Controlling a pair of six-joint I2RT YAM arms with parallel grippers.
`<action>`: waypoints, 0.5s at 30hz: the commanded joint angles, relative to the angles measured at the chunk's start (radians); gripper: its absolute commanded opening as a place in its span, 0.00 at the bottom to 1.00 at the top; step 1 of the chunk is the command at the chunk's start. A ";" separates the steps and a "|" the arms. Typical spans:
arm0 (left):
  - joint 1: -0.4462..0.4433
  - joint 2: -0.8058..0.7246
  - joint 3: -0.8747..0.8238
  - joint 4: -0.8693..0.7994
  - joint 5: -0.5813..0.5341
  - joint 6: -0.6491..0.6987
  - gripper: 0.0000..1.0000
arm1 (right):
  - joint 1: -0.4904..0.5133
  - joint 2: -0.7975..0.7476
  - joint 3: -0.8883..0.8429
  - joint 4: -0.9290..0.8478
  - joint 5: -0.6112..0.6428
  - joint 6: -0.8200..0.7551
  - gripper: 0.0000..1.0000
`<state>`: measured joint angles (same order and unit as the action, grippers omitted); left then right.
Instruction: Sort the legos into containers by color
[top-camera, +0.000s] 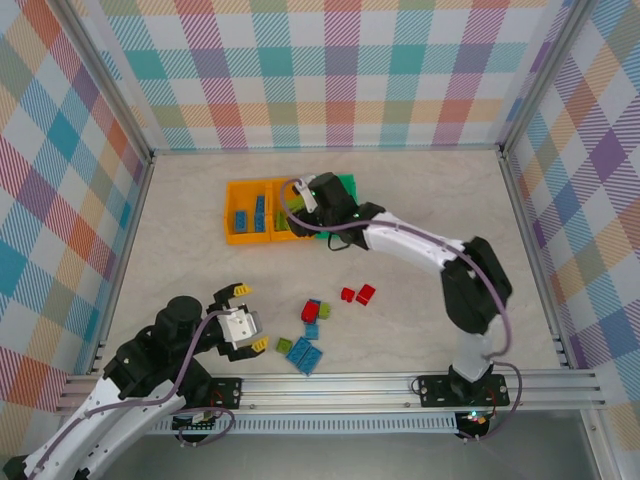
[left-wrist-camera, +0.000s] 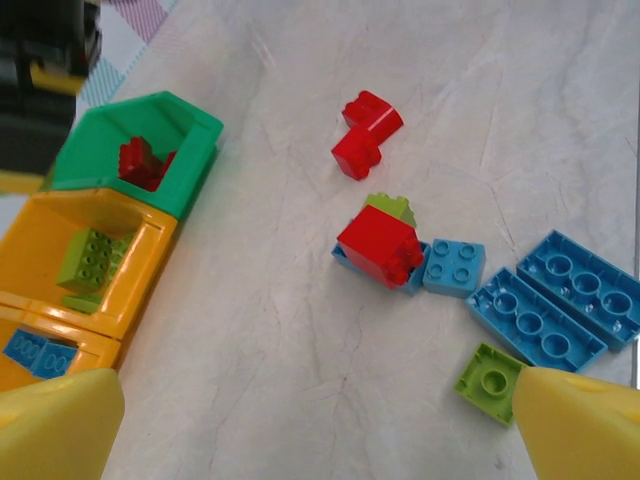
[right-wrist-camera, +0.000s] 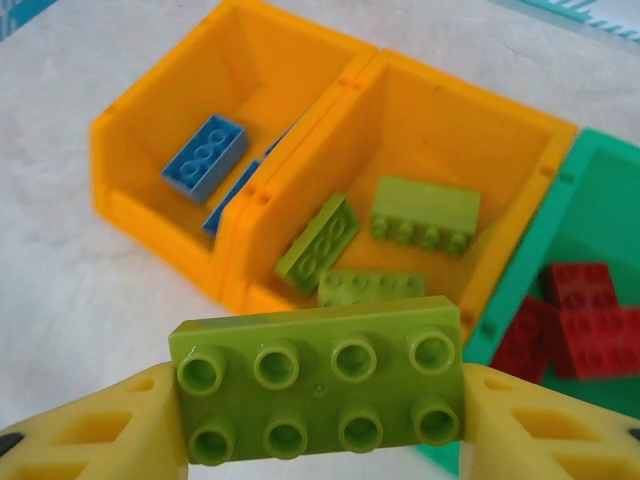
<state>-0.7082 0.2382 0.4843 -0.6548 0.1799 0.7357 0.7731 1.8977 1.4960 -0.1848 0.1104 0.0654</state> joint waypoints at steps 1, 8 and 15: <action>0.016 -0.018 -0.019 0.033 0.022 -0.012 1.00 | -0.016 0.111 0.142 -0.006 -0.041 -0.055 0.62; 0.022 -0.022 -0.030 0.038 0.033 -0.006 1.00 | -0.043 0.217 0.298 -0.075 -0.077 -0.038 0.84; 0.026 -0.015 -0.041 0.059 0.030 -0.007 1.00 | -0.043 0.018 0.153 -0.087 -0.113 -0.010 0.86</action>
<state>-0.6968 0.2276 0.4595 -0.6407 0.1936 0.7300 0.7303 2.0666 1.7058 -0.2554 0.0395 0.0402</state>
